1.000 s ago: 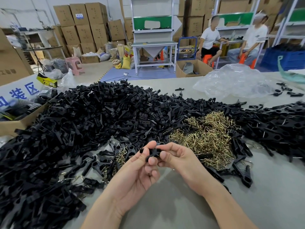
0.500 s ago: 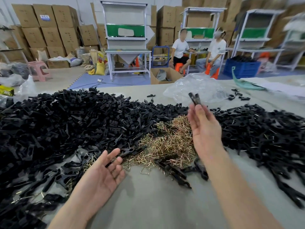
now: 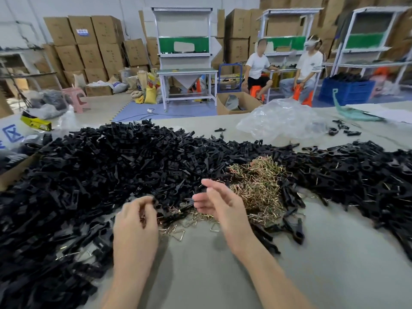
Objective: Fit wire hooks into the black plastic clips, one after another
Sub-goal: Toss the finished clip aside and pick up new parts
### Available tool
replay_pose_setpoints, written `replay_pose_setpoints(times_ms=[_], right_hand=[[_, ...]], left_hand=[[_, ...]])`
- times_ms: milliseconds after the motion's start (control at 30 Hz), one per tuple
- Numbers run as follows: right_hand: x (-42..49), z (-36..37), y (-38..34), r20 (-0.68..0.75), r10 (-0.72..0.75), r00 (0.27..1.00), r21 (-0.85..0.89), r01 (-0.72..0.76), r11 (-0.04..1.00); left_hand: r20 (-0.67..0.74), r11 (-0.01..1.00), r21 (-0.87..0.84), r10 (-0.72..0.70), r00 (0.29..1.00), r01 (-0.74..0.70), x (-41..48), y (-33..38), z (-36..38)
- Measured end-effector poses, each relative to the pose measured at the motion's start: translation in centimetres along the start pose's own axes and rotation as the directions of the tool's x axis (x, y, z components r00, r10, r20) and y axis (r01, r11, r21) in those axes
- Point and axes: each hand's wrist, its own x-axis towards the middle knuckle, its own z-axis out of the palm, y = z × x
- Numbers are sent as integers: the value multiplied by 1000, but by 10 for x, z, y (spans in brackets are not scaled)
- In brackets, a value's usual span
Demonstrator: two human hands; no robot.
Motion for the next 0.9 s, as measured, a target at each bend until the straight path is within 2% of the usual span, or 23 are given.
replay_pose_setpoints(times_ms=[67, 100, 167, 267, 433, 567, 767, 833, 900], right_hand=[[1, 5, 8, 56, 18, 998, -89, -13, 996], [2, 4, 10, 71, 32, 997, -109, -24, 994], [4, -1, 10, 86, 54, 995, -109, -44, 993], [7, -4, 12, 93, 71, 993, -88, -63, 994], [12, -1, 16, 115, 82, 990, -115, -68, 991], [14, -3, 16, 128, 83, 988, -125, -67, 990], [14, -4, 19, 134, 81, 988, -129, -64, 990], [14, -4, 19, 133, 83, 988, -126, -66, 990], [15, -4, 19, 131, 85, 988, -124, -68, 990]], left_hand=[[-92, 957, 287, 1, 996, 25, 4, -9, -1], [-94, 918, 391, -32, 995, 66, 6, -13, -2], [-8, 864, 487, -138, 990, 124, 11, -17, -5], [157, 802, 594, -190, 969, 61, 14, -21, -5], [229, 821, 566, -65, 971, -79, 16, -19, -6], [211, 856, 512, -44, 976, -73, 14, -17, -6], [155, 956, 277, 60, 986, -101, 15, -14, -4], [146, 929, 362, 29, 989, -81, 12, -12, -2], [136, 905, 424, -92, 986, 26, 12, -12, -2]])
